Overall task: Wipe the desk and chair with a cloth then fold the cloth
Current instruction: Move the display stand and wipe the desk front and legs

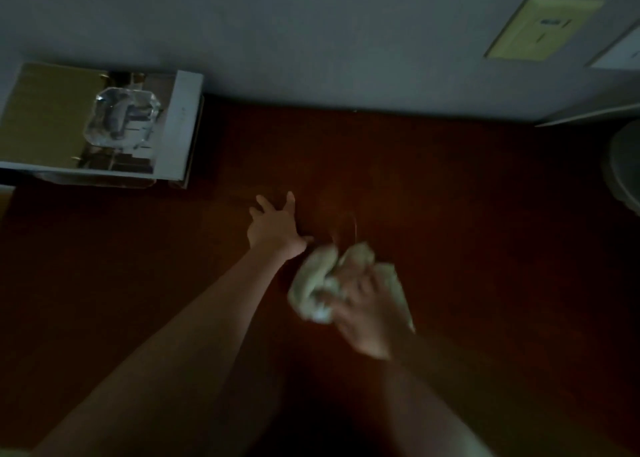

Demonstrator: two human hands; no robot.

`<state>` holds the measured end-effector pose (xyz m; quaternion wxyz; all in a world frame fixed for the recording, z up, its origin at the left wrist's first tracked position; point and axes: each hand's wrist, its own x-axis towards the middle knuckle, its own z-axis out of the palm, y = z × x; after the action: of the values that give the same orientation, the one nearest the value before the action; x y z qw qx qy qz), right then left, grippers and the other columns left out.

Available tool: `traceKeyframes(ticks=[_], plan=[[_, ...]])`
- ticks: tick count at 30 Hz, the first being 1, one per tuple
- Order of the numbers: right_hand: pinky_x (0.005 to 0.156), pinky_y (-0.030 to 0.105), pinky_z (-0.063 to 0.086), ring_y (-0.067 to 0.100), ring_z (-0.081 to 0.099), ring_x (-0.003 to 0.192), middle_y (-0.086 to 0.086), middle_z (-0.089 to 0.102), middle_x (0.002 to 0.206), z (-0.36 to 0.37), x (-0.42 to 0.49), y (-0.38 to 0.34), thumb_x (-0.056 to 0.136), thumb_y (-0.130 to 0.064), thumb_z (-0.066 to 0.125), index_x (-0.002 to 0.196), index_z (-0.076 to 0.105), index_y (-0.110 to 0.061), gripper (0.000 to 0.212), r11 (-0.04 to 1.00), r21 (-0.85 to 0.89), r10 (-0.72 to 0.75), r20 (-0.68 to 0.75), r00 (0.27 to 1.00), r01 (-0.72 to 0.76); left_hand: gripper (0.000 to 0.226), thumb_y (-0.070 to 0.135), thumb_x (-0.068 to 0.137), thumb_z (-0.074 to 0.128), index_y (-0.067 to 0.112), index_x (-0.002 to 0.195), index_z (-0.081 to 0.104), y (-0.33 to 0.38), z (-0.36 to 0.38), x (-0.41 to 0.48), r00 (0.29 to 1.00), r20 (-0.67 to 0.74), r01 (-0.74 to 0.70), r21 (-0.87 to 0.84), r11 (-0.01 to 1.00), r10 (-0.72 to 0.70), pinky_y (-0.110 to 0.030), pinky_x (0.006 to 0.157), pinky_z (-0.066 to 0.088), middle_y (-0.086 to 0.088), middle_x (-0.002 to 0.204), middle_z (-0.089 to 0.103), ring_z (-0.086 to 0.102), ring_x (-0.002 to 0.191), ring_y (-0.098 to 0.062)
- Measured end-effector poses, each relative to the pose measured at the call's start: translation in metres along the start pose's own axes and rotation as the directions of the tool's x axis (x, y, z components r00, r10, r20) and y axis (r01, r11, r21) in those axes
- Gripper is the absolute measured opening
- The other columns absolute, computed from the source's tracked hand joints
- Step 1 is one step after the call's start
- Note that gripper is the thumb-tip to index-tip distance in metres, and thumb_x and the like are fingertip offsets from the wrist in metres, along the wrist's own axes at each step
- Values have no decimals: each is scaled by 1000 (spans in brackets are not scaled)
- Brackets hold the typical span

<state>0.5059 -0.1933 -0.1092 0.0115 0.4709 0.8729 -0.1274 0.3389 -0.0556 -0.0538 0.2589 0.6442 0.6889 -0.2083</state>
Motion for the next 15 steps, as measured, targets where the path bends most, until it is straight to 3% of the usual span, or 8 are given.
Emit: traceKeyframes(ticks=[2, 4, 6, 8, 10, 12, 13, 15], plan=[[107, 56, 27, 30, 33, 134, -1, 37, 145, 25, -38, -56, 86, -41, 46, 131, 45, -39, 45, 970, 44, -241, 68, 968, 239, 78, 34, 93, 53, 33, 151, 2, -12, -3, -5, 995, 63, -63, -138, 988, 72, -48, 111, 27, -17, 157, -11, -1, 144, -39], [107, 53, 28, 25, 33, 137, -6, 36, 148, 36, -61, -97, 90, -48, 41, 135, 40, -45, 45, 911, 74, -413, 176, 894, 406, 65, 31, 97, 47, 31, 151, 12, -30, 0, -13, 994, 16, -98, -312, 945, 108, -45, 115, 19, -11, 159, -3, 4, 145, -32], [105, 51, 32, 23, 39, 132, -6, 44, 142, 35, -54, -101, 90, -53, 41, 132, 45, -47, 43, 870, 93, -493, 212, 844, 485, 53, 30, 100, 41, 25, 150, 24, -57, 9, -22, 992, -106, -108, -440, 892, 68, -41, 115, 21, -10, 158, 12, 17, 144, -28], [102, 50, 31, 25, 44, 123, -2, 55, 131, 24, -23, -77, 89, -49, 45, 124, 58, -41, 39, 861, 28, -508, 96, 856, 508, 45, 25, 100, 41, 18, 144, 39, -91, 21, -33, 971, -239, -127, -435, 891, 22, -38, 114, 26, -12, 152, 29, 29, 140, -26], [98, 51, 34, 32, 47, 120, 5, 55, 129, 6, 26, -38, 87, -42, 48, 117, 65, -31, 36, 925, -32, -381, -52, 923, 379, 39, 17, 98, 43, 12, 136, 50, -137, 37, -42, 938, -345, -116, -392, 913, -29, -35, 111, 28, -14, 144, 41, 36, 134, -26], [97, 59, 36, 44, 37, 128, 15, 44, 141, -23, 82, 5, 90, -44, 45, 127, 57, -33, 41, 998, -66, -14, -77, 997, 9, 37, 14, 97, 43, 9, 132, 53, -182, 51, -50, 903, -411, -52, -398, 916, -127, -38, 109, 30, -16, 141, 43, 38, 132, -29], [103, 61, 29, 46, 25, 135, 17, 30, 150, -34, 104, 19, 93, -48, 40, 137, 46, -35, 46, 975, -78, 205, -46, 978, -208, 37, 14, 98, 43, 8, 133, 52, -205, 56, -55, 885, -423, -4, -423, 906, -193, -41, 108, 32, -17, 142, 42, 38, 132, -30], [116, 54, 5, 42, -1, 143, 12, 5, 159, -44, 135, 33, 97, -53, 27, 148, 24, -35, 54, 893, -64, 446, -8, 895, -446, 38, 15, 98, 43, 5, 135, 49, -246, 63, -62, 853, -435, 61, -464, 884, -287, -44, 108, 31, -19, 144, 37, 35, 133, -33]])
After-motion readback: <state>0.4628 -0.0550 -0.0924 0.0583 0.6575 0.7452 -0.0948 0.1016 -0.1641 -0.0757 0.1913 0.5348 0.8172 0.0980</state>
